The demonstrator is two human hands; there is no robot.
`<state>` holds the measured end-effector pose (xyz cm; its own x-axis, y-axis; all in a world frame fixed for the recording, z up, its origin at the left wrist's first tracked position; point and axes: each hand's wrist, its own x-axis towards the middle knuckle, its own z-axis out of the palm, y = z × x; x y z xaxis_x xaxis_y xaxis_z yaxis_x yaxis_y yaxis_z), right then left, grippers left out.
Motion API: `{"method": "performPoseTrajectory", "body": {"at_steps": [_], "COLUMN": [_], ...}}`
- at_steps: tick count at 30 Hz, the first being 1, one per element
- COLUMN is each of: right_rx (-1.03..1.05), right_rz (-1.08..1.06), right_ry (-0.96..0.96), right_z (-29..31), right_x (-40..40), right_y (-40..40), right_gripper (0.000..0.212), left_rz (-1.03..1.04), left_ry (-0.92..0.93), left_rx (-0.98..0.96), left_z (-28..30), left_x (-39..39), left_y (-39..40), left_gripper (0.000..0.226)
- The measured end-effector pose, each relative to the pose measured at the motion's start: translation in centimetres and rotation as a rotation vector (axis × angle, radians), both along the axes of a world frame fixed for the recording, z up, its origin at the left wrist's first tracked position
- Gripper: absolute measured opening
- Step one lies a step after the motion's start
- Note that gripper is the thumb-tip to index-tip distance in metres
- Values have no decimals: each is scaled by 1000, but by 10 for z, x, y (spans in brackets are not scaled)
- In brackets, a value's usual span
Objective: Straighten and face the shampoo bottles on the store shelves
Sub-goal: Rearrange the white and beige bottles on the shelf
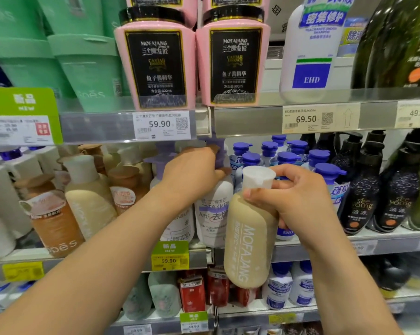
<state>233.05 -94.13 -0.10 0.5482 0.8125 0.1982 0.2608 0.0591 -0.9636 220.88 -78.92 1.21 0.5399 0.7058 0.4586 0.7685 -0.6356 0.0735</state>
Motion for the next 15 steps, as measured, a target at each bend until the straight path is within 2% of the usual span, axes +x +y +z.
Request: {"method": "performPoseTrajectory", "body": {"at_steps": [5, 8, 10, 15], "right_rx": [-1, -5, 2, 14], "right_rz": [-6, 5, 25, 71], "right_ry": [-4, -19, -9, 14], "right_z": [1, 4, 5, 6], "right_x": [-8, -15, -22, -49], "right_y": [3, 4, 5, 19], "right_gripper": [40, 40, 38, 33], "left_rz": [-36, -99, -121, -128], "left_ry": [-5, -82, -108, -22], "left_rx": [-13, 13, 56, 148], "left_z": [2, 5, 8, 14], "left_x": [-7, -24, -42, -102], "left_y": [-7, -16, -19, -10], "left_gripper": [60, 67, 62, 48]}}
